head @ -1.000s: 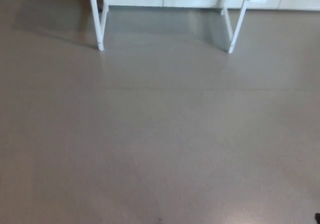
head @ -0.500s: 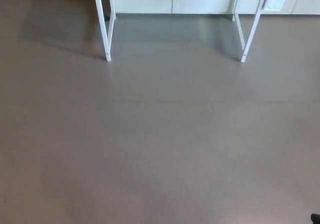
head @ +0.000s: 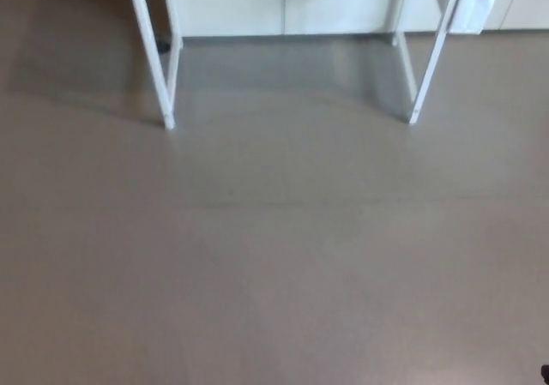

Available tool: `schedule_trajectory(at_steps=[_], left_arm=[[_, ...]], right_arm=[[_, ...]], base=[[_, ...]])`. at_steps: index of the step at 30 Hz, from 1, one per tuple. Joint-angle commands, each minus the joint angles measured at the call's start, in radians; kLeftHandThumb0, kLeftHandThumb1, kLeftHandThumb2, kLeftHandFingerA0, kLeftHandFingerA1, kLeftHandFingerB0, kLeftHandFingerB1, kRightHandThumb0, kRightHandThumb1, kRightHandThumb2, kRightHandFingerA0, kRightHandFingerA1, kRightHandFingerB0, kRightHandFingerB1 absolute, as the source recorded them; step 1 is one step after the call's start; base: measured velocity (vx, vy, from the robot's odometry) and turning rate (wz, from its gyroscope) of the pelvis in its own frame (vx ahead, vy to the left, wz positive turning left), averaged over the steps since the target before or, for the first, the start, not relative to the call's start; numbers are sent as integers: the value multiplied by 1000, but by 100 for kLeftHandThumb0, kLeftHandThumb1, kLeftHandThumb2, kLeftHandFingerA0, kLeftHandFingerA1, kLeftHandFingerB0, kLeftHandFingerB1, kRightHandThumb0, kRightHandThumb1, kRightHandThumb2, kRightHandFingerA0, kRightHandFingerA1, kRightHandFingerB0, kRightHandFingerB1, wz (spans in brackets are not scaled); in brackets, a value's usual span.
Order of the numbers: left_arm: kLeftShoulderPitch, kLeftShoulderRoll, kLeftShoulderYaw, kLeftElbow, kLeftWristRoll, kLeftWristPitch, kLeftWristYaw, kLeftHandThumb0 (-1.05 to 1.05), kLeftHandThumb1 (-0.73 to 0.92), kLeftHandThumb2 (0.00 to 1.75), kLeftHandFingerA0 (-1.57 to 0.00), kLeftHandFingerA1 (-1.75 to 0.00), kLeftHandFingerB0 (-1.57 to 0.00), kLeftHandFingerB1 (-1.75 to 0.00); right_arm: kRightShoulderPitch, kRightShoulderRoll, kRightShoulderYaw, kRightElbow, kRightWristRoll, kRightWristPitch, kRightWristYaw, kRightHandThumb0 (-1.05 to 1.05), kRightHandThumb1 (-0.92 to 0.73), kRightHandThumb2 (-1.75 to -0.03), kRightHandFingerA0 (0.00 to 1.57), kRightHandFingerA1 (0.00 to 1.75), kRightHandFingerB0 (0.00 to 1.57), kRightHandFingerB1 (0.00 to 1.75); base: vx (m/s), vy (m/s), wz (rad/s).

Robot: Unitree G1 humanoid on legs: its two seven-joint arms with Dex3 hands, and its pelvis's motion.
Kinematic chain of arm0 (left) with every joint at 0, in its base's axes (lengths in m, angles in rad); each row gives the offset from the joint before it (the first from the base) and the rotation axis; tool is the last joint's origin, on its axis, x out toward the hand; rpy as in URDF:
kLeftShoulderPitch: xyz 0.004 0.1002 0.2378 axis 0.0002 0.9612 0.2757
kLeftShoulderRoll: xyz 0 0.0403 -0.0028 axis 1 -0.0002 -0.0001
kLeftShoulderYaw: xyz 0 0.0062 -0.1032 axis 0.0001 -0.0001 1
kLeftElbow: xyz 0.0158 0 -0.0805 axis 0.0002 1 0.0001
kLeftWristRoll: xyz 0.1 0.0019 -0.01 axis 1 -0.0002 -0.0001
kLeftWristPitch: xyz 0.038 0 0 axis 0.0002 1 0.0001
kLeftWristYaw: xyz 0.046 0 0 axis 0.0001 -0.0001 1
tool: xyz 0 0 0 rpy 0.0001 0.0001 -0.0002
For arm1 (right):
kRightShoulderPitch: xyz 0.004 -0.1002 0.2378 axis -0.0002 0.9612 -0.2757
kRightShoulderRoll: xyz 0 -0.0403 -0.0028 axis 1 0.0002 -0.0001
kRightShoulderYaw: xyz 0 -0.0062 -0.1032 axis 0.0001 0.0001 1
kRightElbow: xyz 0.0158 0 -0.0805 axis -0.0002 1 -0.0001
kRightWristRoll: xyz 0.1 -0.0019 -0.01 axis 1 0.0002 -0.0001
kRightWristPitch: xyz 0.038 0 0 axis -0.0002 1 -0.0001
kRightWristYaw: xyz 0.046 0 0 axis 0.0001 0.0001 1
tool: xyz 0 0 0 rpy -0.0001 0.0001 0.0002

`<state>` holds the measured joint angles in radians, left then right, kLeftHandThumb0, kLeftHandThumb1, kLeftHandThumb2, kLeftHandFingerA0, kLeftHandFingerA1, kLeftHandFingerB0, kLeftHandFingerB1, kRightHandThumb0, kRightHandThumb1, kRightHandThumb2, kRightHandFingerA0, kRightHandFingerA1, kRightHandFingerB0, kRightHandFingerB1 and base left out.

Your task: The robot walk towards a table in front and uses its left hand to pickup a tennis ball on the left side and put it in a container on the right hand side

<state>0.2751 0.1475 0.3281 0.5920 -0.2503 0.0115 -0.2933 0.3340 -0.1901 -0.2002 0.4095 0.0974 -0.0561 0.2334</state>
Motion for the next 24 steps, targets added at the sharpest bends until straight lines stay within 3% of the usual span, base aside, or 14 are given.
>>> schedule_trajectory(at_steps=[1,9,24], left_arm=[[5,16,1,4,11,-24,15,-3,44,100,-14,-58,-4,-49],[-4,27,-13,16,25,-42,20,-1,44,99,-16,-59,-5,-49],[54,28,-33,9,31,-55,13,-4,44,98,-16,-59,-4,-49]], right_arm=[[-3,-11,7,-7,-10,17,-11,-11,-59,-58,41,39,32,36],[-14,-14,14,-3,-19,17,-11,-13,-60,-58,41,39,31,35],[54,-21,21,-12,-23,-2,-10,-13,-60,-58,43,40,33,35]], base=[[228,317,-13],[274,103,10],[276,-69,4]])
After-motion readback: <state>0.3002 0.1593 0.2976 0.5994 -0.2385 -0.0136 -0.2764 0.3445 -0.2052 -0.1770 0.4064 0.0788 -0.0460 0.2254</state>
